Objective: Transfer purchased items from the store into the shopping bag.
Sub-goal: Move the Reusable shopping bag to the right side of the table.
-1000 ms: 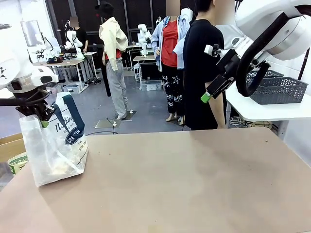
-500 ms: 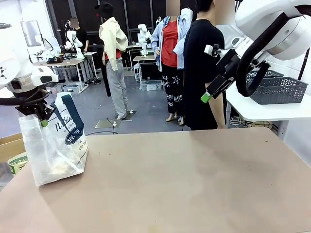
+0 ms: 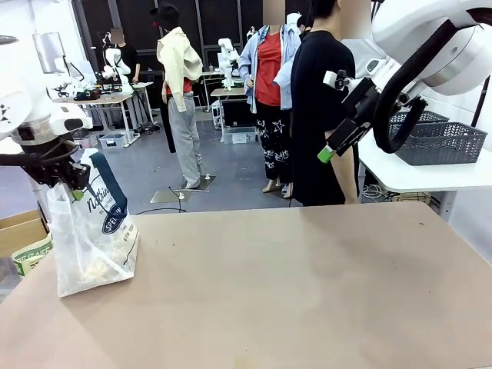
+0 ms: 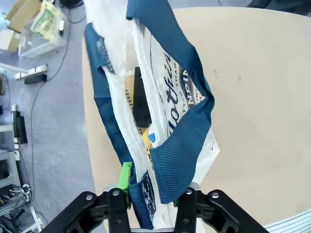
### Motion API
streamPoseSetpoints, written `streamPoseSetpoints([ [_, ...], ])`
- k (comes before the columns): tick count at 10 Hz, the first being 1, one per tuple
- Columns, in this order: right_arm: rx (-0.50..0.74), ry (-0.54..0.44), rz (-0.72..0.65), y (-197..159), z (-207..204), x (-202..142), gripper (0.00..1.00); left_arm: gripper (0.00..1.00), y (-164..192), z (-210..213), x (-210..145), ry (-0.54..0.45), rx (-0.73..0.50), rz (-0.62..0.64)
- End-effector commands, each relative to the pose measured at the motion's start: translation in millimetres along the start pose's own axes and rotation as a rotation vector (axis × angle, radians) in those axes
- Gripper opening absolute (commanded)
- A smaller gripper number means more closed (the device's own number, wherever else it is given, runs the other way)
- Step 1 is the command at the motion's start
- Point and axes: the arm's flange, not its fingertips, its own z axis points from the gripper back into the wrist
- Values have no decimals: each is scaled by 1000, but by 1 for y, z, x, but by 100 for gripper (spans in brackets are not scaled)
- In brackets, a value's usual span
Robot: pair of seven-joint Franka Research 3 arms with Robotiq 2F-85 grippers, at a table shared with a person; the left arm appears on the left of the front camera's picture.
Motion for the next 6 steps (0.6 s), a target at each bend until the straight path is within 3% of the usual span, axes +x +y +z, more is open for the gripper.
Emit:
streamPoseSetpoints([
  [1,1,12,0,-1,1,1,100,100,-2,13,8,7,17,26],
  [6,1,12,0,-1,1,1,100,100,-2,26,13,-7,27,42],
])
